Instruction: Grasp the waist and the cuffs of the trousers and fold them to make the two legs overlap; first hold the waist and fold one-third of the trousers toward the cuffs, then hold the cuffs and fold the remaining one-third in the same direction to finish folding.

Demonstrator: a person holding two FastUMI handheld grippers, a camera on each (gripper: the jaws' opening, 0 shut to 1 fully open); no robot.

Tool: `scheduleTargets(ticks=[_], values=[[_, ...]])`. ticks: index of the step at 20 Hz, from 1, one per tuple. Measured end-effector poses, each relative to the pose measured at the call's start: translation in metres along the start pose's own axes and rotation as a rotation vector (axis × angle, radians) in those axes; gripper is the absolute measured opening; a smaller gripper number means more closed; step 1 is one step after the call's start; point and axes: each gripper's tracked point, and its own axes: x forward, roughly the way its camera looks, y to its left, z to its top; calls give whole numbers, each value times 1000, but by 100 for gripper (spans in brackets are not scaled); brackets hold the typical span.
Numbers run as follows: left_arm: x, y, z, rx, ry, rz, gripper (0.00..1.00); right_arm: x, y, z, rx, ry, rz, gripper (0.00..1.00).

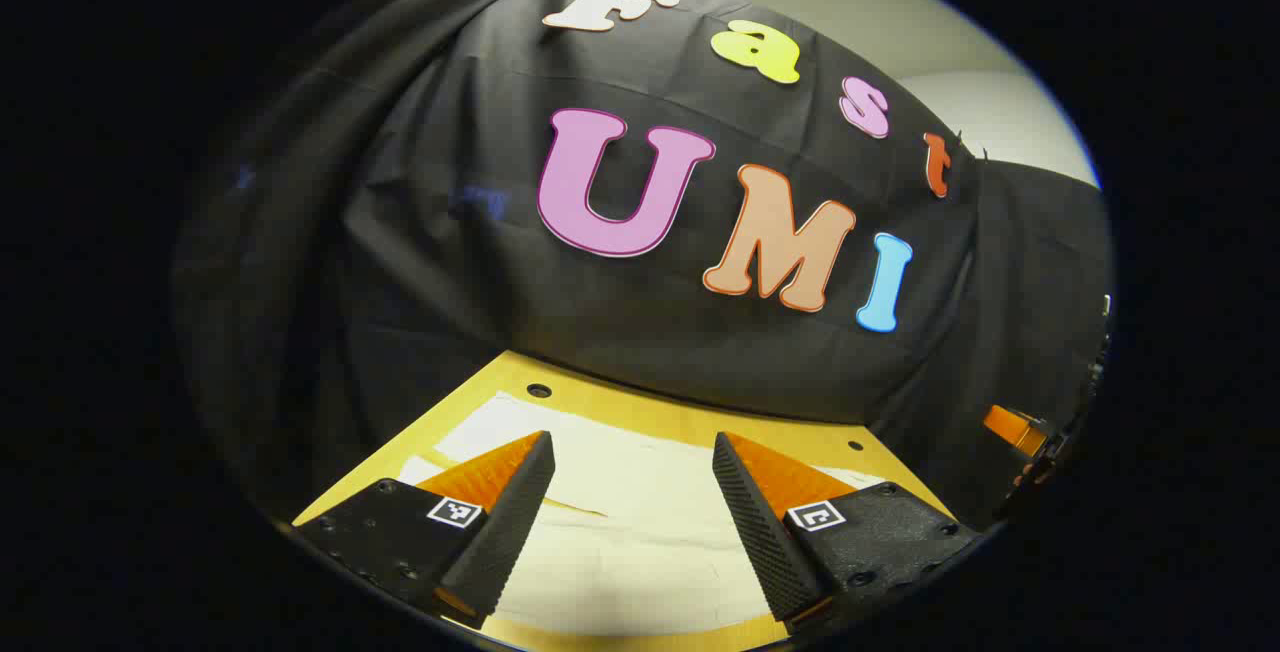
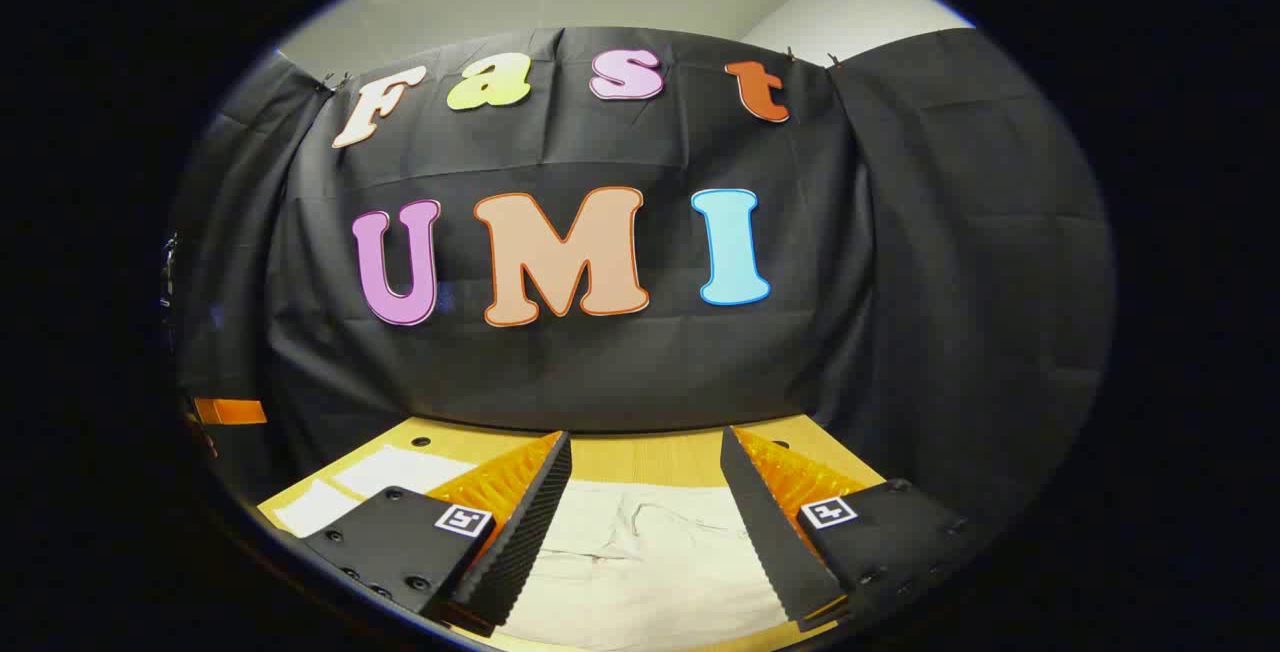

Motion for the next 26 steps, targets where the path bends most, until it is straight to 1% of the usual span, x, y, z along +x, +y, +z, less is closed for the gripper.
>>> scheduleTargets(ticks=[3, 7, 10, 12, 13, 14, 16, 17, 18, 19, 20, 21, 22, 25, 26], values=[[-3, 4, -1, 21, 9, 10, 95, -1, 1, -8, -12, 20, -1, 96], [-5, 12, -4, 23, 18, 9, 95, -1, 5, -6, -31, 5, -10, 96], [-5, 23, -8, 12, 22, 16, 95, 0, 10, -9, -19, 14, -6, 96], [-5, 31, -12, 26, 33, 20, 95, 1, 14, -15, -13, 29, 6, 96], [-4, 33, -15, 37, 37, 6, 95, 2, 16, -17, -11, 41, 12, 96], [-5, 30, -19, 47, 41, -28, 95, 3, 17, -21, -8, 54, 16, 96], [-5, 34, -38, 74, 91, -90, 95, 4, 18, -29, 4, 80, 23, 96], [-5, 40, -47, 83, 121, -107, 95, 3, 17, -30, 8, 89, 22, 96], [-6, 46, -55, 81, 150, -122, 95, 2, 16, -31, 9, 94, 17, 92], [-8, 50, -62, 75, 172, -138, 95, 2, 13, -32, 6, 97, 11, 92], [-9, 54, -70, 71, 195, -150, 95, 0, 11, -34, 3, 101, 4, 96], [-10, 59, -78, 78, 222, -161, 95, -1, 11, -35, 0, 108, 1, 96], [-11, 66, -89, 94, 255, -168, 95, -2, 9, -37, -6, 114, -4, 92], [-19, 81, -111, 146, 357, -210, 95, -1, 3, -41, -42, 132, -4, 92], [-23, 84, -118, 168, 390, -236, 95, -1, 0, -43, -50, 140, -5, 96]])
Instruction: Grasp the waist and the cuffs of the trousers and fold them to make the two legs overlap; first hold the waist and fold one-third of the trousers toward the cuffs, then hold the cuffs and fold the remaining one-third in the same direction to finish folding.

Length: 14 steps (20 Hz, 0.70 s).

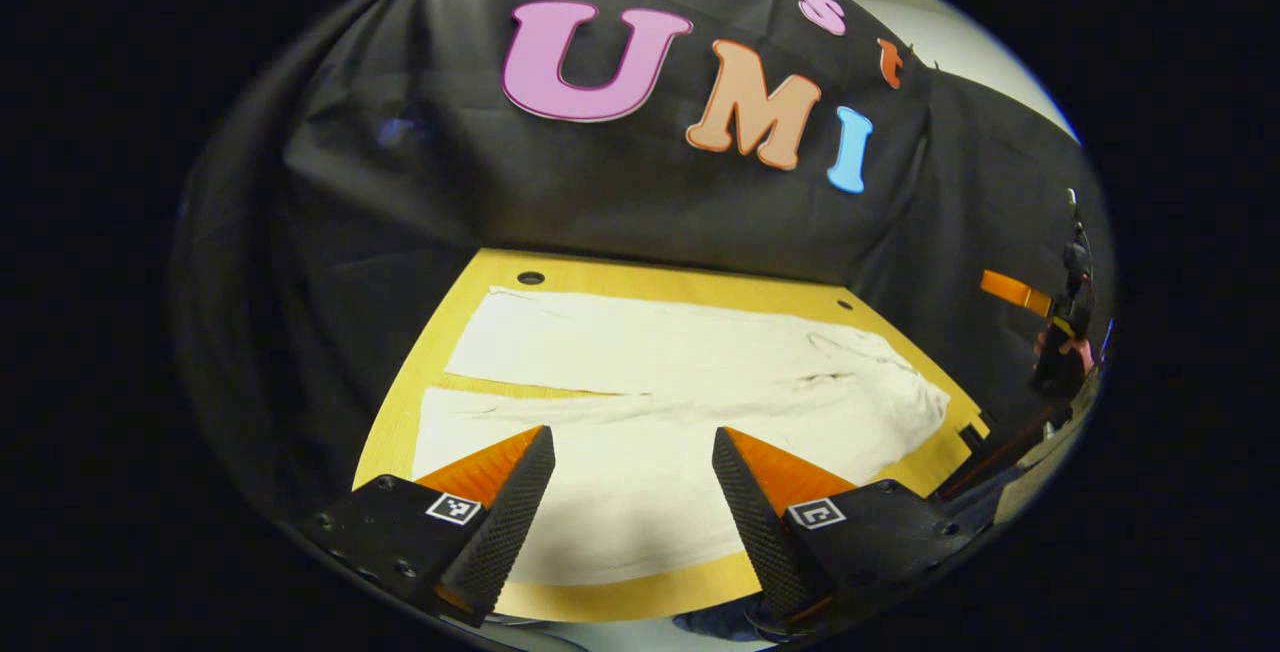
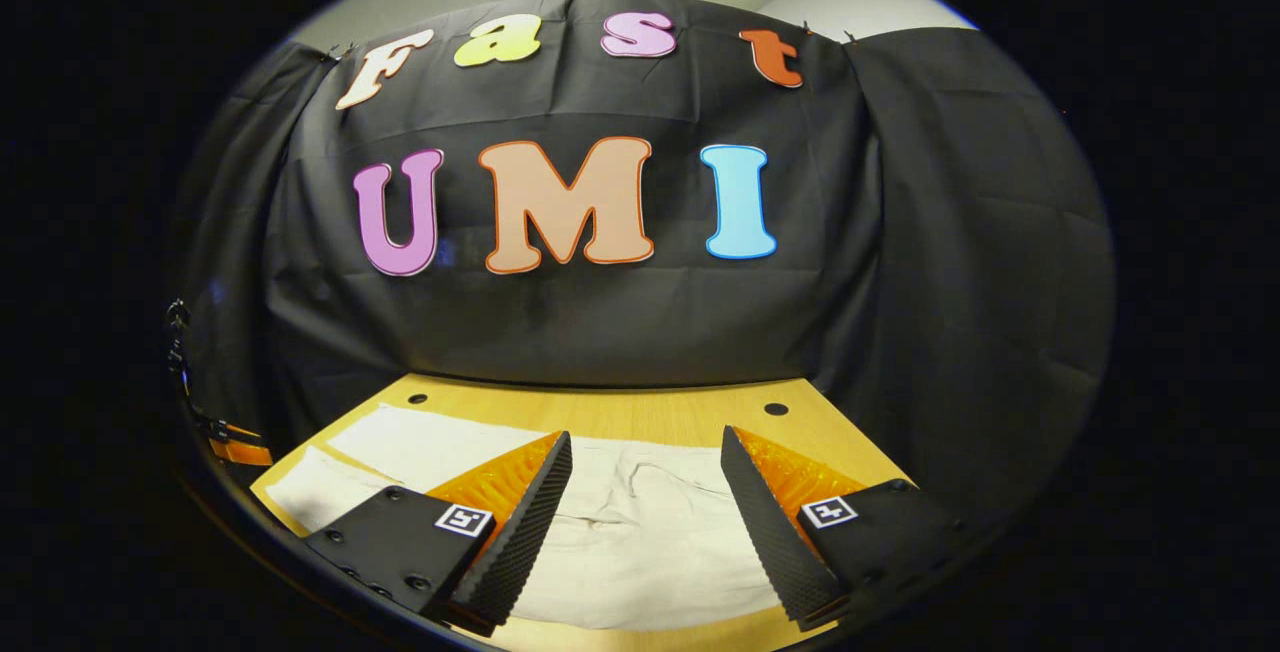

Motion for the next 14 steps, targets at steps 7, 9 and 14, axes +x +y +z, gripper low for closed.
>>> scheduleTargets(ticks=[7, 9, 14], values=[[-1, 6, -67, 152, 281, -139, 95, 2, -18, -14, 31, 57, -43, 96], [-2, 13, -88, 200, 368, -154, 95, 2, -20, -17, 46, 69, -50, 96], [2, 27, -144, 325, 528, -219, 95, 1, -32, -22, 39, 88, -78, 96]])
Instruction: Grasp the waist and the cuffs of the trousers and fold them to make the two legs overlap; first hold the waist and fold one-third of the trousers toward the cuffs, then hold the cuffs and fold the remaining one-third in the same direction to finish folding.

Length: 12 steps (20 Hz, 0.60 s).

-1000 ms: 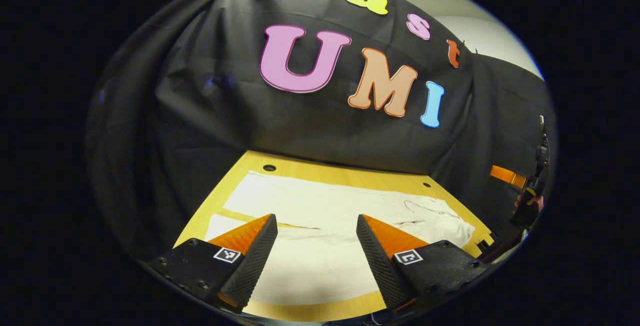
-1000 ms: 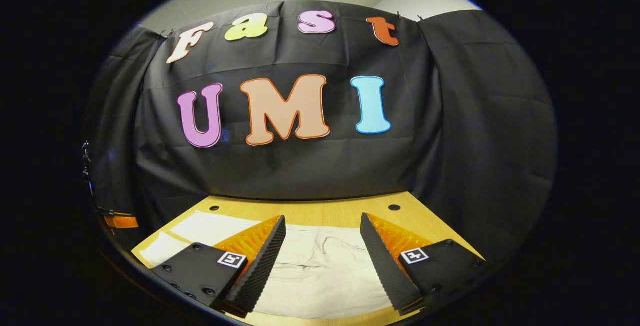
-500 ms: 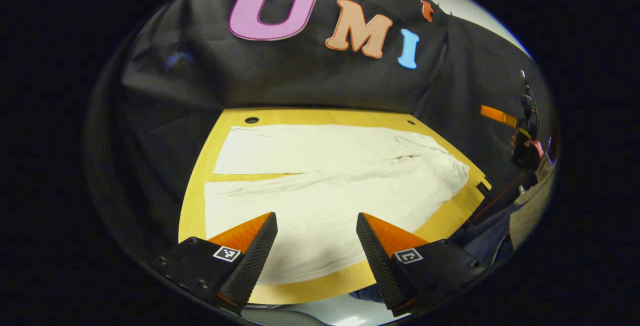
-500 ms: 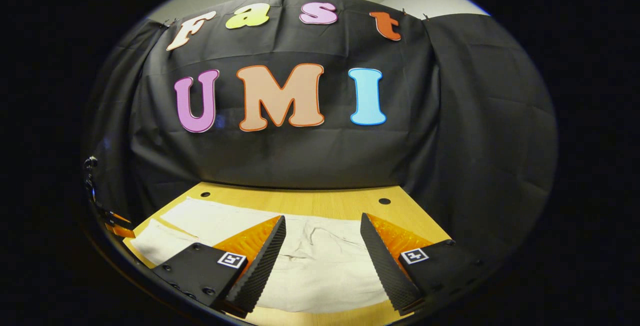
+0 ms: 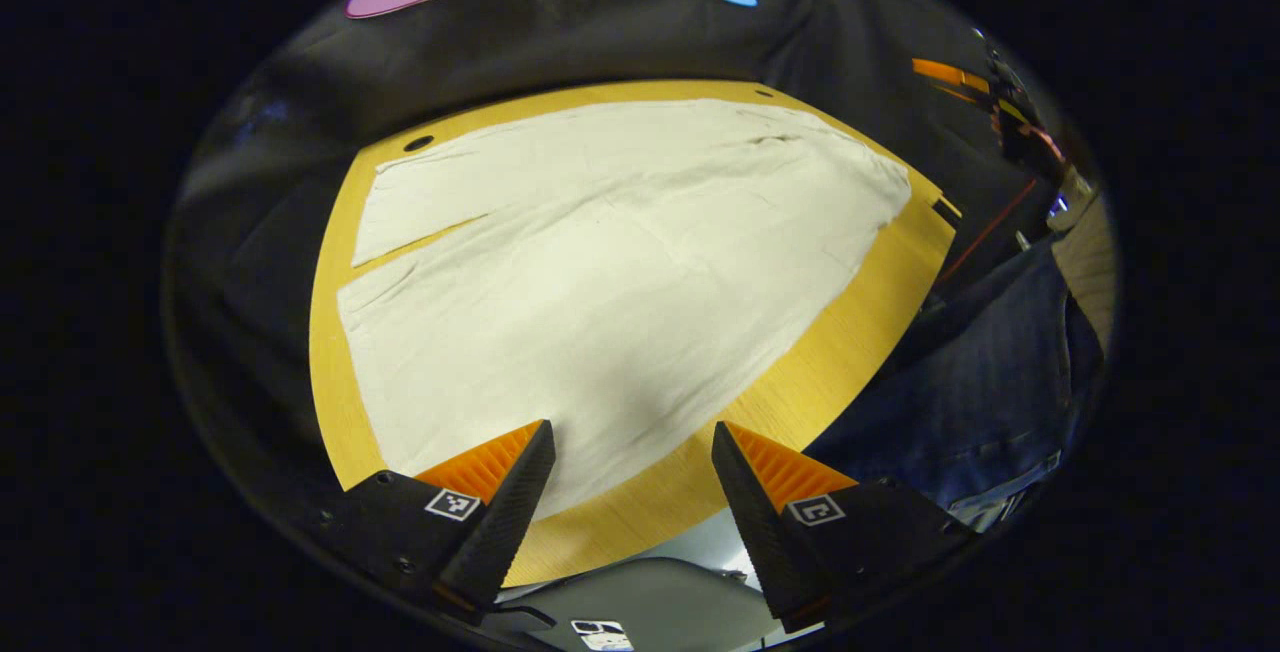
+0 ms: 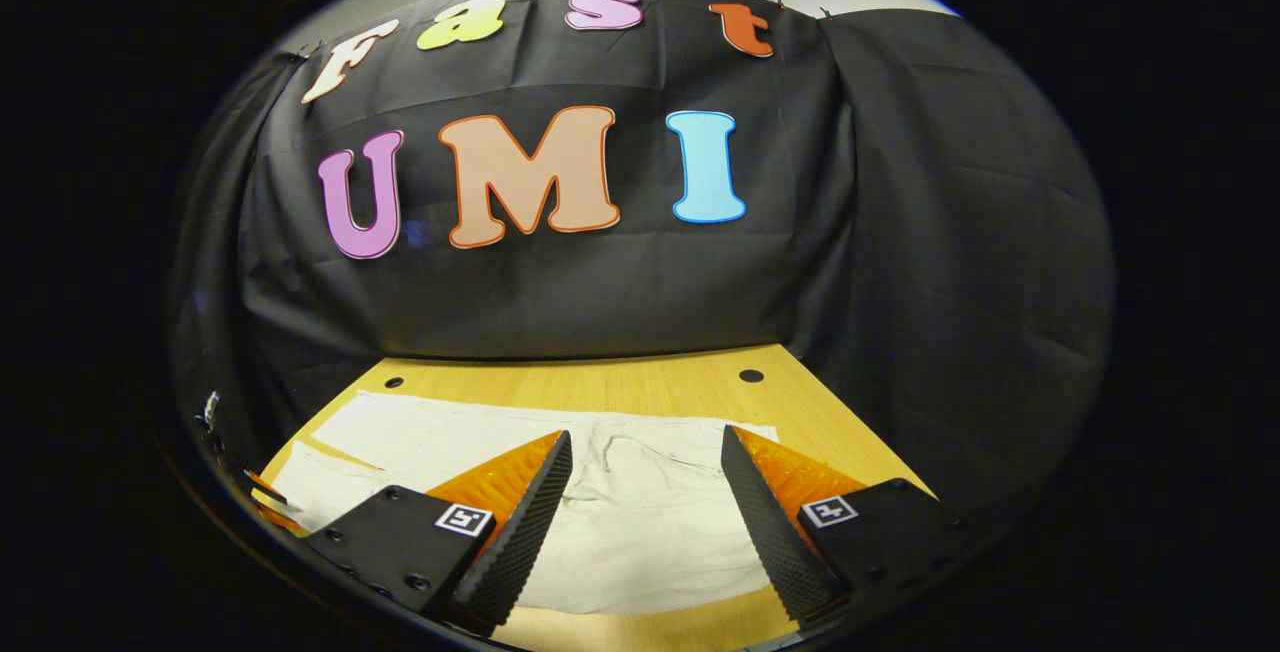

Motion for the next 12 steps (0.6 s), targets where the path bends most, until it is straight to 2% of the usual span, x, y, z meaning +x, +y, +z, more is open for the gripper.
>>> scheduleTargets(ticks=[6, 11, 12], values=[[5, 6, -23, 133, 129, -11, 92, -3, -8, -8, -1, 22, -21, 96], [5, 16, -27, 194, 191, -22, 82, -3, -13, -16, -15, 41, -42, 96], [6, 17, -27, 202, 201, -21, 81, -4, -15, -17, -16, 42, -46, 92]])
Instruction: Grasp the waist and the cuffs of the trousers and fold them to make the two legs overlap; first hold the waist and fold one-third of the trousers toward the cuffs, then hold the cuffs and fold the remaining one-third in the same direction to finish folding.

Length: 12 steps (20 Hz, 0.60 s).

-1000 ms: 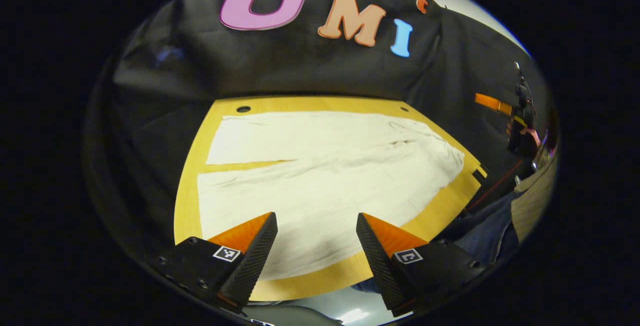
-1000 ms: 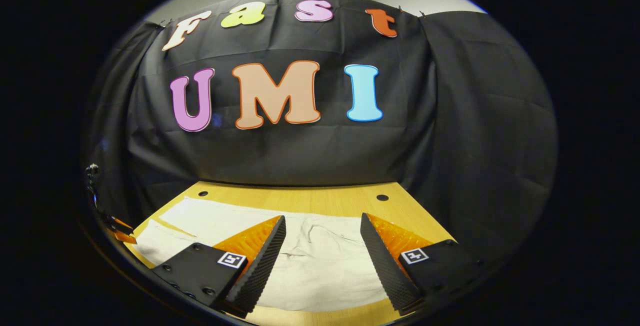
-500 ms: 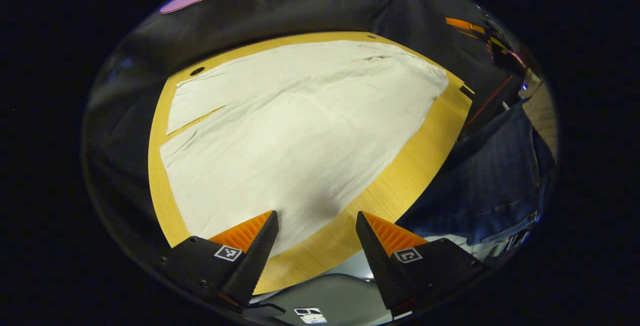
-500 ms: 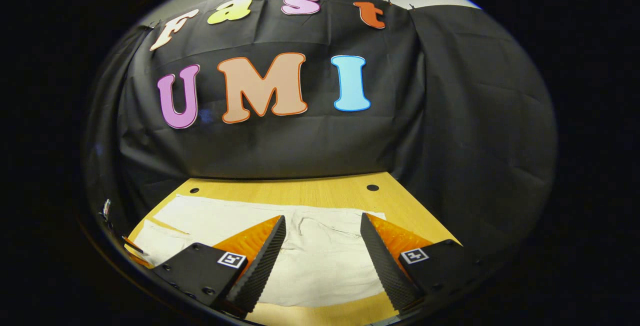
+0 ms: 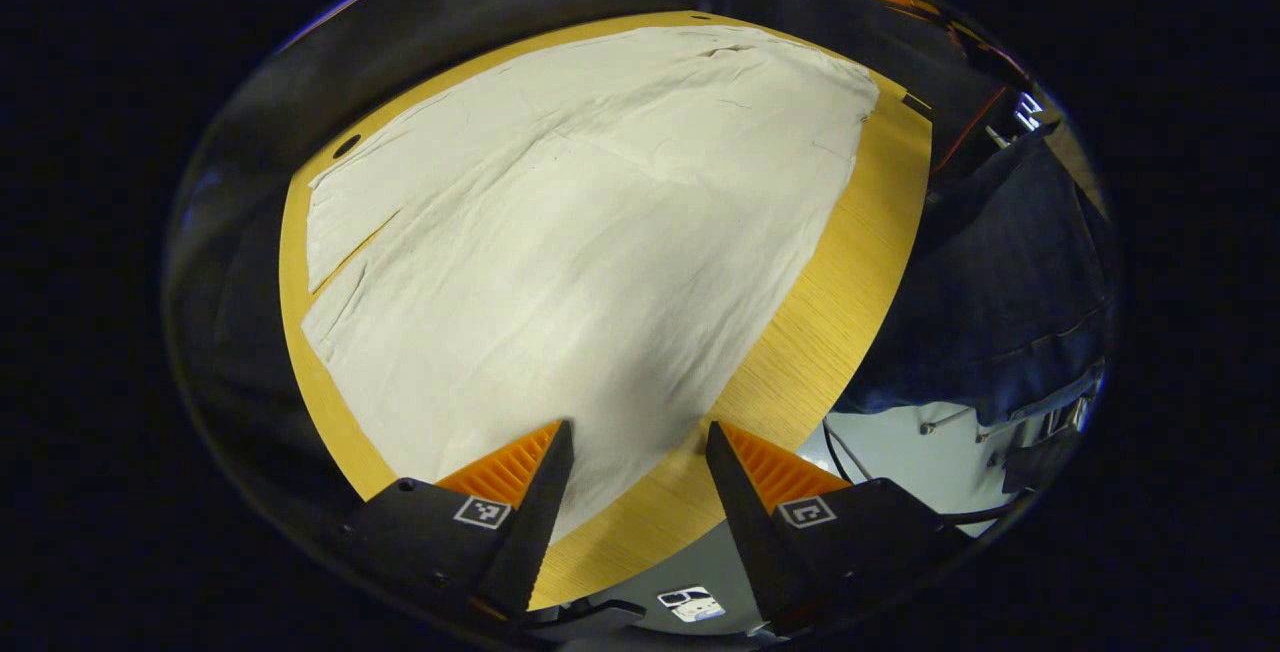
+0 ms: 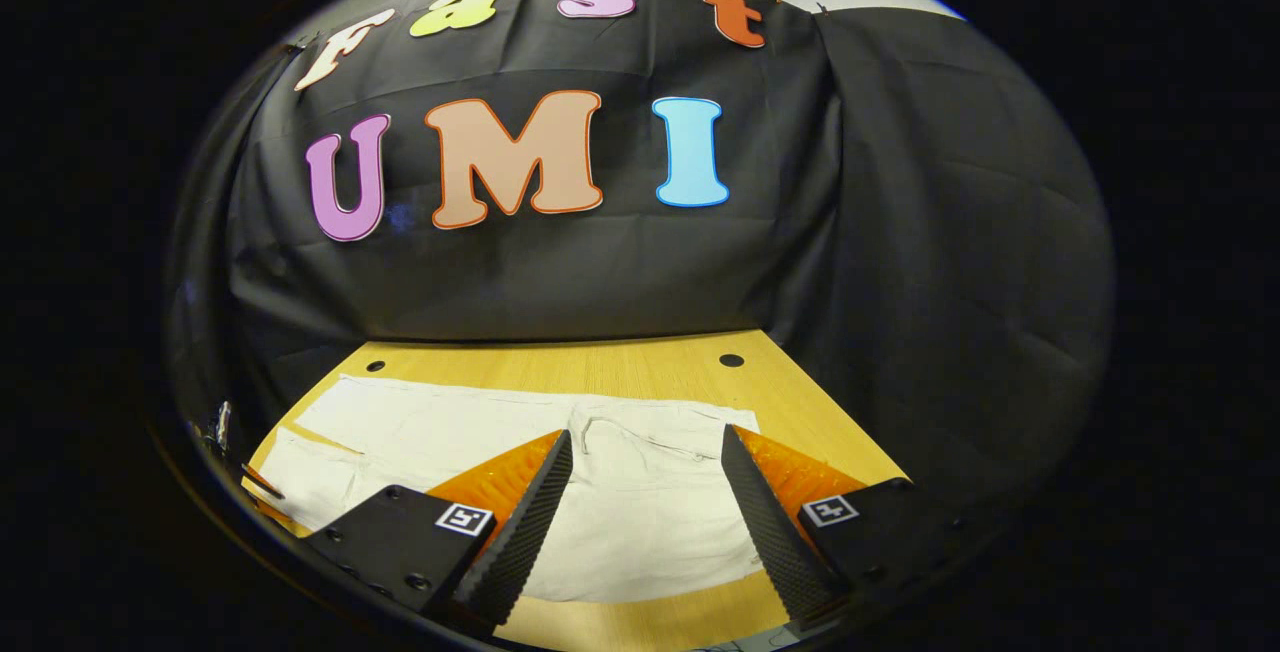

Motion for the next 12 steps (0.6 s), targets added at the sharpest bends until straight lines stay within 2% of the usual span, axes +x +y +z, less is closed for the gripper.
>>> scheduleTargets(ticks=[1, 2, 4, 5, 6, 8, 9, 10, 11, 12], values=[[0, 1, -1, 15, 9, 2, 80, 0, -1, 0, -2, 3, -4, 92], [1, 2, 0, 27, 14, 0, 78, 0, -3, -1, -3, 6, -7, 96], [1, 3, -1, 36, 30, -6, 76, 1, -6, -2, -5, 13, -15, 97], [1, 4, -1, 40, 35, -8, 75, 1, -6, -4, -4, 19, -16, 92], [0, 4, -1, 40, 45, -8, 75, 3, -6, -6, -5, 24, -13, 92], [-1, 8, 0, 30, 64, -1, 67, 5, -5, -11, -15, 39, -4, 92], [-1, 10, 0, 25, 72, 6, 59, 8, -5, -14, -23, 50, 3, 96], [0, 11, 3, 22, 77, 7, 53, 10, -4, -17, -31, 58, 11, 92], [2, 11, 2, 26, 95, 4, 42, 13, -3, -18, -39, 66, 20, 96], [1, 12, 2, 36, 105, 1, 41, 14, -3, -23, -44, 79, 30, 96]])
